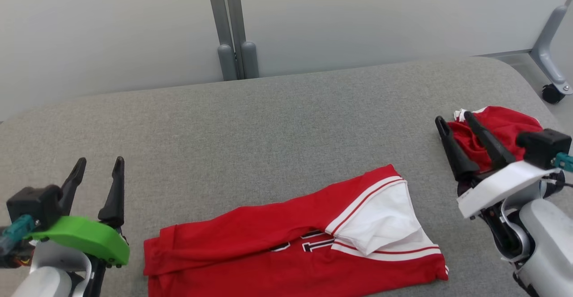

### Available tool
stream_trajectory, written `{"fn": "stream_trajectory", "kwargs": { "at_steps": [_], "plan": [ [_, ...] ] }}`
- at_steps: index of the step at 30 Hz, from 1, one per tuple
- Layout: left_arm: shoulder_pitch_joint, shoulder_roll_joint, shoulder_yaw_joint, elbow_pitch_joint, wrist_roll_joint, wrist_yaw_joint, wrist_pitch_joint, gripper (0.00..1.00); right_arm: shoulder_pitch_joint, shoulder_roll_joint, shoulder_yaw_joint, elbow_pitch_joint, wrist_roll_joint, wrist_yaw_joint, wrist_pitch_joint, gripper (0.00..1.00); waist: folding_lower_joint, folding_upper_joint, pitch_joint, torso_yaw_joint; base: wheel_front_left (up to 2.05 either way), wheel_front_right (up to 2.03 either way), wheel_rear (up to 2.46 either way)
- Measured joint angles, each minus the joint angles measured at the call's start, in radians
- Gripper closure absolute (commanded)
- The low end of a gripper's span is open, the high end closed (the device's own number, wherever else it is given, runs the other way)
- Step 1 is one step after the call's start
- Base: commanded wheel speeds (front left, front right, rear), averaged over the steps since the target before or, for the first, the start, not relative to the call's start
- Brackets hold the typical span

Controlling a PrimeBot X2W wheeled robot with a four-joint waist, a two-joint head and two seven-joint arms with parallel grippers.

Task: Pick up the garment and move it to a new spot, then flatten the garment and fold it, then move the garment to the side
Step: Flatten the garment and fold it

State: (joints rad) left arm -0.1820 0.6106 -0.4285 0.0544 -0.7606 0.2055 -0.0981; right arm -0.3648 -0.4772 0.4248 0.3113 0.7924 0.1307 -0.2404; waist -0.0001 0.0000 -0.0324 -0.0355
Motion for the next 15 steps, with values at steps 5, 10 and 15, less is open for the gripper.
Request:
{"fn": "stream_trajectory", "kwargs": {
  "at_steps": [5, 10, 15],
  "plan": [
    [0.086, -0.046, 0.018, -0.016, 0.011, 0.036, -0.115, 0.00, 0.119, 0.096, -0.110, -0.011, -0.103, 0.000, -0.014, 0.00, 0.0000, 0.0000, -0.005, 0.006, 0.00, 0.00, 0.00],
    [0.166, -0.122, 0.049, -0.009, 0.024, 0.044, -0.159, 0.00, 0.215, 0.170, -0.171, -0.020, -0.166, 0.000, -0.017, 0.00, 0.0000, 0.0000, -0.009, 0.007, 0.00, 0.00, 0.00],
    [0.212, -0.171, 0.095, -0.001, 0.102, 0.014, -0.163, 0.00, 0.265, 0.214, -0.222, -0.027, -0.206, 0.000, -0.018, 0.00, 0.0000, 0.0000, -0.002, 0.006, 0.00, 0.00, 0.00]
  ]
}}
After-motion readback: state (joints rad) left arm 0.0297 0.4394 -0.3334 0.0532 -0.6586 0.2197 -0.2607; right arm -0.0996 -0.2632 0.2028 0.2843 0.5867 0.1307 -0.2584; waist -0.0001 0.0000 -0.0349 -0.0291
